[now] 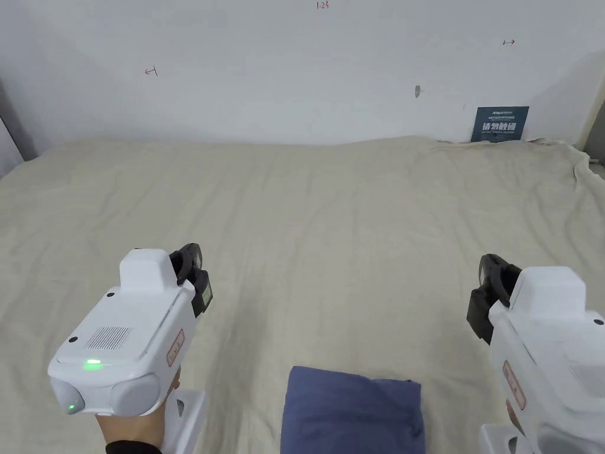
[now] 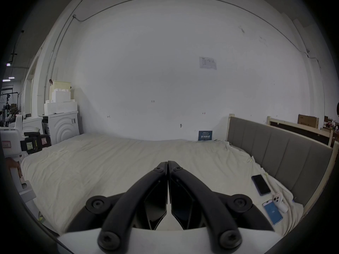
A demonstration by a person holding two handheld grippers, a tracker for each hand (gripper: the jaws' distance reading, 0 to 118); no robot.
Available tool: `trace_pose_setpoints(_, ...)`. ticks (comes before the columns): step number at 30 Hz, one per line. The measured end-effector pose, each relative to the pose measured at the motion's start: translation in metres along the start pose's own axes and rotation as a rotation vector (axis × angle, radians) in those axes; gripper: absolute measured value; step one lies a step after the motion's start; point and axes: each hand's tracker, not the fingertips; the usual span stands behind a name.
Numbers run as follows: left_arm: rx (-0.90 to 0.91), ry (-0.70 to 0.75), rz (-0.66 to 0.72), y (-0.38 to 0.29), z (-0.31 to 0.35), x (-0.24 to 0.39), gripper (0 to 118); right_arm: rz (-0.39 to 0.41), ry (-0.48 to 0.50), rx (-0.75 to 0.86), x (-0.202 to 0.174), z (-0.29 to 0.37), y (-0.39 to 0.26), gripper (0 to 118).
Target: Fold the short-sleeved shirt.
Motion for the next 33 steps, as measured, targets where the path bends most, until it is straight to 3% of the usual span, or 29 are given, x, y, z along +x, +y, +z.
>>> trace_pose_setpoints(10,-0.092,-0.024,0.023,-0.027,-0.003,0.001,0,-0.021,0.096,-0.176,-0.040,-0.030,-0.097,0)
trace_pose_setpoints(26,-0.231,-0.060,0.058,-0.069,-0.021,-0.001,0,-0.034,0.132,-0.486,-0.077,-0.058,-0.216,0)
trace_pose_setpoints(33,-0.360,-0.126,0.115,-0.088,-0.031,0.006,0,-0.015,0.133,-0.504,-0.082,-0.061,-0.236,0)
